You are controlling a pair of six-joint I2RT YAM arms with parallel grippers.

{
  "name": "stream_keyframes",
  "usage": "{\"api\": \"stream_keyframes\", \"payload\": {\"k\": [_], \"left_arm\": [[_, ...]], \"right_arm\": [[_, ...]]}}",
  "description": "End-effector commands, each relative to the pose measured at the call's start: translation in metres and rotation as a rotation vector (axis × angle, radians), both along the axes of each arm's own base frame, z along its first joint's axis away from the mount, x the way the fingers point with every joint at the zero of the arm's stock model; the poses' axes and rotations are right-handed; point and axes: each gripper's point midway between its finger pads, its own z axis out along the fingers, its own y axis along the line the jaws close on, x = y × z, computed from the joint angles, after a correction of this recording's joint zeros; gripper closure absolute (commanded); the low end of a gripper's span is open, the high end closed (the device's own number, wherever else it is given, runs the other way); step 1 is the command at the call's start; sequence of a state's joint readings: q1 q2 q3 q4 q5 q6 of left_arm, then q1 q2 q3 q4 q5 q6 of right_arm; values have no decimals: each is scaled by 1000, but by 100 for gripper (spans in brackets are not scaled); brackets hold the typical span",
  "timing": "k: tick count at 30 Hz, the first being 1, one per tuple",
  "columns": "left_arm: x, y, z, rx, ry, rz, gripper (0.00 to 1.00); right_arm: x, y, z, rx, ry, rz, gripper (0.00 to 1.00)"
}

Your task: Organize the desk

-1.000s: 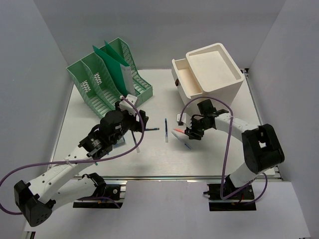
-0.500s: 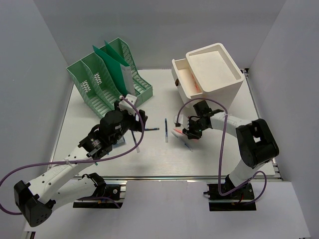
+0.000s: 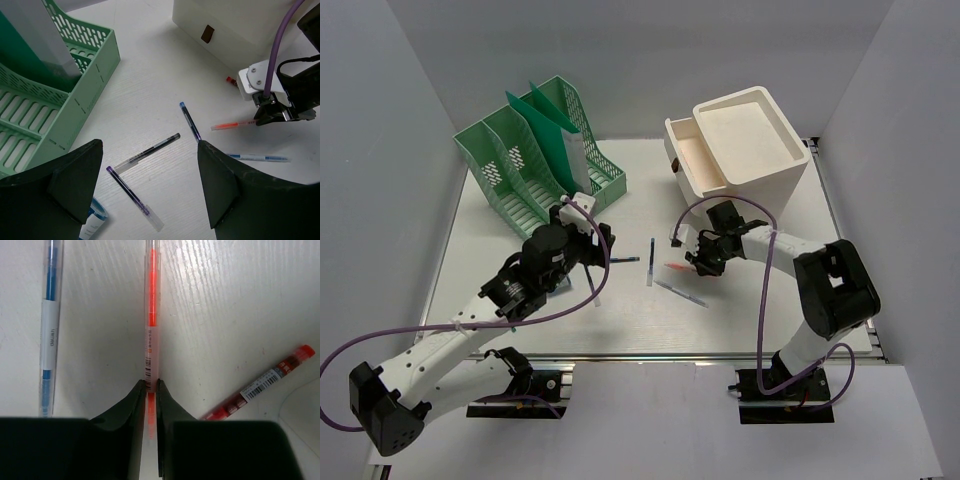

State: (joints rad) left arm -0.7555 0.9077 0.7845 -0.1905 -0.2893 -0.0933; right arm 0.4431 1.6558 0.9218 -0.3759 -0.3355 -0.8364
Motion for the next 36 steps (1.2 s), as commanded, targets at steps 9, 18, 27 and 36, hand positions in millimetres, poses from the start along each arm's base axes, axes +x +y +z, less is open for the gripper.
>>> {"api": "stream_keyframes", "payload": {"k": [9, 18, 27, 36], "left_arm": [[-6, -29, -8, -134, 69, -72, 16], [-33, -68, -56, -382, 461, -80, 25], [-41, -76, -95, -530, 661, 46, 26], [-39, -85, -105, -617, 733, 93, 27]], "right_arm": [[-22, 25, 114, 244, -94, 44, 100], [-49, 48, 236, 518, -195, 111, 100], [56, 47, 347, 714, -465, -342, 100], [135, 37, 349, 726, -574, -624, 100]]}}
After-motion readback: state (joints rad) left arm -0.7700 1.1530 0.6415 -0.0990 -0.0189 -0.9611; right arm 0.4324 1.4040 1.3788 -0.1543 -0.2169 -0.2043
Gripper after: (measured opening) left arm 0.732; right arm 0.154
